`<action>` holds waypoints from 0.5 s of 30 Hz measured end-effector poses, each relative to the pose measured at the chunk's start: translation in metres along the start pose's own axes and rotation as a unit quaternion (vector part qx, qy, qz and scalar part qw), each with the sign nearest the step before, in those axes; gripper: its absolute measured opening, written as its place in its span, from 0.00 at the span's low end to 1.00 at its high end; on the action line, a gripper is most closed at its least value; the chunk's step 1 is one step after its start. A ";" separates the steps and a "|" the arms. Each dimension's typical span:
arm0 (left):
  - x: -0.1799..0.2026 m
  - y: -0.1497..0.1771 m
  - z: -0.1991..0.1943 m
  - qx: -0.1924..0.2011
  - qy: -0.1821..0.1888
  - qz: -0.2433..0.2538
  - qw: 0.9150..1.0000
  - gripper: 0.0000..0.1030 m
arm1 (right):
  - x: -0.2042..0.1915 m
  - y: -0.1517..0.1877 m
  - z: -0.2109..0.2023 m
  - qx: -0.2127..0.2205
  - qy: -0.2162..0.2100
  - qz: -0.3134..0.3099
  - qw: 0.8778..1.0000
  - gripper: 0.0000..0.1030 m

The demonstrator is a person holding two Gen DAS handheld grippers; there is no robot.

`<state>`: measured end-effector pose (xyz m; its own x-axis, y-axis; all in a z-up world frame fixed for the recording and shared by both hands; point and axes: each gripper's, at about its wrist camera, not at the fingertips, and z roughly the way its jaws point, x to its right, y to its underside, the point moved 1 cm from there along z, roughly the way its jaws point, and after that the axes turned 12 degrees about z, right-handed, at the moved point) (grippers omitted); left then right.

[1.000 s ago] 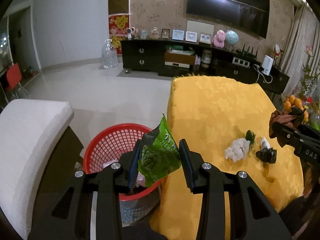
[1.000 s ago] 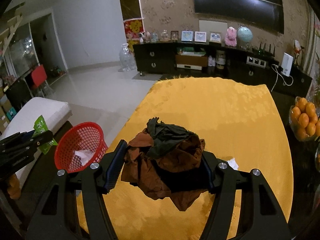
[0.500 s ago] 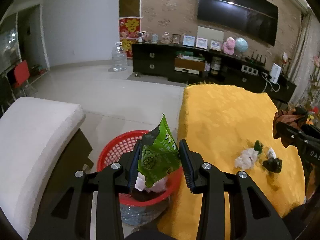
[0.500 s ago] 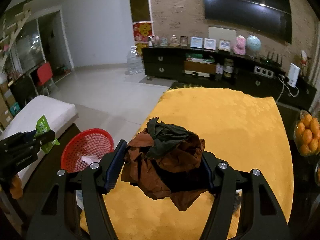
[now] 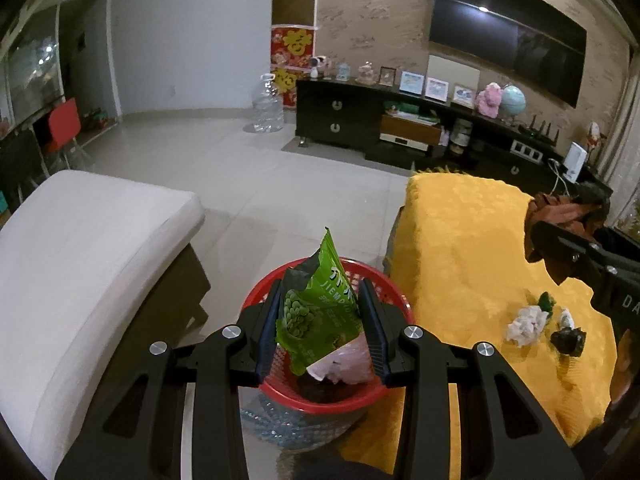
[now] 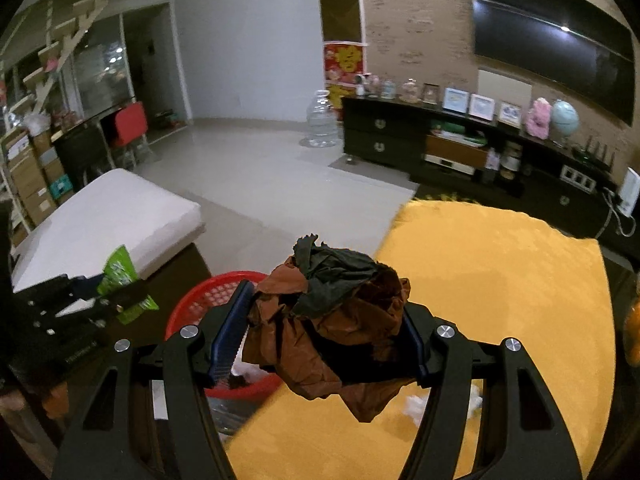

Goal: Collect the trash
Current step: 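Carry the green packet over the wastebasket while the right gripper carries the brown cloth there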

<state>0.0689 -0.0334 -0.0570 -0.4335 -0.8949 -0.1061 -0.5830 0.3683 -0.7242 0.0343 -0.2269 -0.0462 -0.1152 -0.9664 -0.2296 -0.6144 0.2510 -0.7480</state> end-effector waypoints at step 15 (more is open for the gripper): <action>-0.019 0.027 0.057 -0.059 0.018 -0.014 0.998 0.35 | -0.037 0.008 0.068 -0.084 -0.042 0.005 0.996 0.62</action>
<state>0.1007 -0.0209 -0.1138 -0.4384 -0.8967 -0.0602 -0.6721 0.3716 -0.6405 0.0866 -0.1856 -0.0863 -0.0598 -0.9541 -0.2934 -0.7366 0.2405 -0.6321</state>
